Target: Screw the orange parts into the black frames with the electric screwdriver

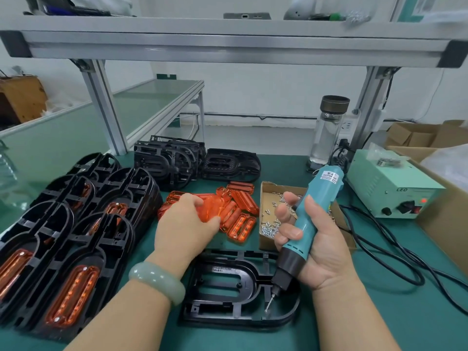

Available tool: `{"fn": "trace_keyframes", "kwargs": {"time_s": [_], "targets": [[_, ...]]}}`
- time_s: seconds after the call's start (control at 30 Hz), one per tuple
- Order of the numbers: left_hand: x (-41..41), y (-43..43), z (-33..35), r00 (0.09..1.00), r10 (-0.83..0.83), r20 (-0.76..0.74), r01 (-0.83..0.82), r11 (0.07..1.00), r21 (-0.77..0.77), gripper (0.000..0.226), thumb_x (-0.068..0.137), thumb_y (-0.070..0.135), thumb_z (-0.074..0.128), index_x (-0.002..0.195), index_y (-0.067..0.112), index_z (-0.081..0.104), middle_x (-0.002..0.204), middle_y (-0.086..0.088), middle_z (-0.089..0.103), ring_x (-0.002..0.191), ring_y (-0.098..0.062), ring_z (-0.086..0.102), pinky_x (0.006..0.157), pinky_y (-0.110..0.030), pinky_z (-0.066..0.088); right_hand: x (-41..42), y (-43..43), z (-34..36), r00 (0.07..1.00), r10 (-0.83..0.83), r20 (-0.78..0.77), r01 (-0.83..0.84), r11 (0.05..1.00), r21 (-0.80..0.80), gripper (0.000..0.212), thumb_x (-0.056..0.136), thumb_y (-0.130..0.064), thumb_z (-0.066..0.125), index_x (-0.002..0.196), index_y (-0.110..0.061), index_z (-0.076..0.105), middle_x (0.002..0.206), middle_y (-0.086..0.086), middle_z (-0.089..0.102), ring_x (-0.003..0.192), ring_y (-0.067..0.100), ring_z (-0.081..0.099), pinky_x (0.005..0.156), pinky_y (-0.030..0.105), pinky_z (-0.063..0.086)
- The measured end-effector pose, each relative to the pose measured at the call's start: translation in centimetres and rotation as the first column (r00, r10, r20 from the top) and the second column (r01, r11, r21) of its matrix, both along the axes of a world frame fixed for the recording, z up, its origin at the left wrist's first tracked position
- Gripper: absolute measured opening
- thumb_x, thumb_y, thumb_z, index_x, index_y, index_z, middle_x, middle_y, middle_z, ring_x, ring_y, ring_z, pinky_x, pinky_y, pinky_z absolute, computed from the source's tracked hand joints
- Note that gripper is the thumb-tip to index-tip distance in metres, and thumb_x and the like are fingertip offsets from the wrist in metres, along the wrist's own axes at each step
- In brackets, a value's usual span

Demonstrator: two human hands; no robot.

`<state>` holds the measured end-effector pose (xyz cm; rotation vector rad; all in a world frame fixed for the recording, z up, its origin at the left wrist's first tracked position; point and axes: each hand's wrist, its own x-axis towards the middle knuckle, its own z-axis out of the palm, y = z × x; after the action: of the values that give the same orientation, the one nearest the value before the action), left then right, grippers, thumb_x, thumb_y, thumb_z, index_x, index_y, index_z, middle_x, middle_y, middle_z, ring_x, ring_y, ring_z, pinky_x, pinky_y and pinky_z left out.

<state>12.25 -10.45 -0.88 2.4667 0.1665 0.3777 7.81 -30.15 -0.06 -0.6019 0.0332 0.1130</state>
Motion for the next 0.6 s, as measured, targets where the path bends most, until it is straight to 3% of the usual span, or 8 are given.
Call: {"fn": "trace_keyframes", "kwargs": {"time_s": [0.03,0.07,0.1,0.17,0.2,0.33,0.47,0.6], "targets": [[-0.3,0.2,0.3,1.000,-0.016,0.008,0.017,0.963,-0.269,0.041,0.073,0.037,0.076,0.105,0.019,0.058,0.091,0.007,0.064,0.080,-0.009,0.062,0.069,-0.021,0.045,0.0,0.0,0.0,1.000,-0.001,0.000,0.001,1.000,0.000,0.026,0.083,-0.034,0.057,0.099,-0.014,0.062,0.076,0.005,0.063,0.038,0.005,0.043,0.045,0.019,0.045],[-0.7,0.4,0.8,0.997,-0.071,-0.011,0.052,0.812,-0.582,0.037,0.073,0.031,0.077,0.103,0.016,0.061,0.089,0.002,0.067,0.075,-0.009,0.063,0.064,-0.021,0.048,0.1,0.0,0.0,1.000,-0.002,0.000,0.002,1.000,0.002,0.026,0.082,-0.034,0.057,0.099,-0.014,0.062,0.076,0.006,0.063,0.038,0.005,0.043,0.045,0.019,0.045],[-1.2,0.6,1.3,0.984,-0.176,-0.033,0.072,0.557,-0.828,0.033,0.073,0.028,0.076,0.100,0.013,0.063,0.088,-0.004,0.070,0.073,-0.012,0.065,0.060,-0.022,0.051,0.1,0.0,0.0,1.000,-0.002,0.000,0.002,1.000,0.003,0.026,0.082,-0.033,0.058,0.098,-0.014,0.062,0.076,0.006,0.063,0.038,0.005,0.043,0.045,0.019,0.045],[-2.3,0.8,1.8,0.914,-0.405,-0.025,0.012,0.088,-0.996,0.030,0.073,0.032,0.068,0.090,0.008,0.070,0.082,-0.010,0.071,0.069,-0.019,0.069,0.053,-0.024,0.054,0.1,0.1,0.0,1.000,-0.002,-0.002,0.002,1.000,0.001,0.026,0.081,-0.033,0.059,0.097,-0.014,0.063,0.075,0.005,0.063,0.038,0.005,0.043,0.044,0.019,0.045],[-2.7,0.8,1.9,0.879,-0.477,0.000,-0.018,-0.034,-0.999,0.031,0.074,0.033,0.063,0.085,0.006,0.073,0.080,-0.012,0.071,0.067,-0.020,0.070,0.050,-0.023,0.055,0.1,0.1,0.0,1.000,-0.001,-0.003,0.001,1.000,0.000,0.026,0.081,-0.033,0.059,0.097,-0.014,0.062,0.075,0.005,0.063,0.038,0.005,0.043,0.044,0.019,0.045],[-3.4,0.5,1.8,0.820,-0.567,0.083,-0.015,-0.166,-0.986,0.041,0.078,0.034,0.052,0.083,0.001,0.075,0.085,-0.015,0.072,0.067,-0.022,0.072,0.049,-0.022,0.056,0.0,0.0,0.0,1.000,0.005,0.000,-0.005,1.000,0.001,0.026,0.080,-0.033,0.059,0.098,-0.015,0.061,0.075,0.005,0.063,0.038,0.005,0.044,0.044,0.019,0.044],[-3.6,0.4,1.5,0.780,-0.616,0.112,0.006,-0.172,-0.985,0.044,0.080,0.033,0.049,0.086,-0.001,0.075,0.087,-0.016,0.072,0.070,-0.023,0.072,0.051,-0.022,0.057,0.1,0.0,-0.1,1.000,0.006,0.000,-0.006,1.000,0.000,0.026,0.081,-0.033,0.059,0.098,-0.014,0.062,0.075,0.006,0.063,0.038,0.005,0.044,0.044,0.019,0.045],[-3.6,0.6,1.3,0.729,-0.670,0.141,0.022,-0.184,-0.983,0.045,0.068,0.035,0.080,0.094,-0.001,0.074,0.095,-0.018,0.072,0.081,-0.028,0.072,0.059,-0.028,0.059,0.2,0.2,-0.1,1.000,0.005,0.002,-0.005,1.000,-0.014,0.026,0.081,-0.033,0.058,0.098,-0.014,0.062,0.075,0.006,0.063,0.037,0.005,0.044,0.044,0.019,0.045]]}}
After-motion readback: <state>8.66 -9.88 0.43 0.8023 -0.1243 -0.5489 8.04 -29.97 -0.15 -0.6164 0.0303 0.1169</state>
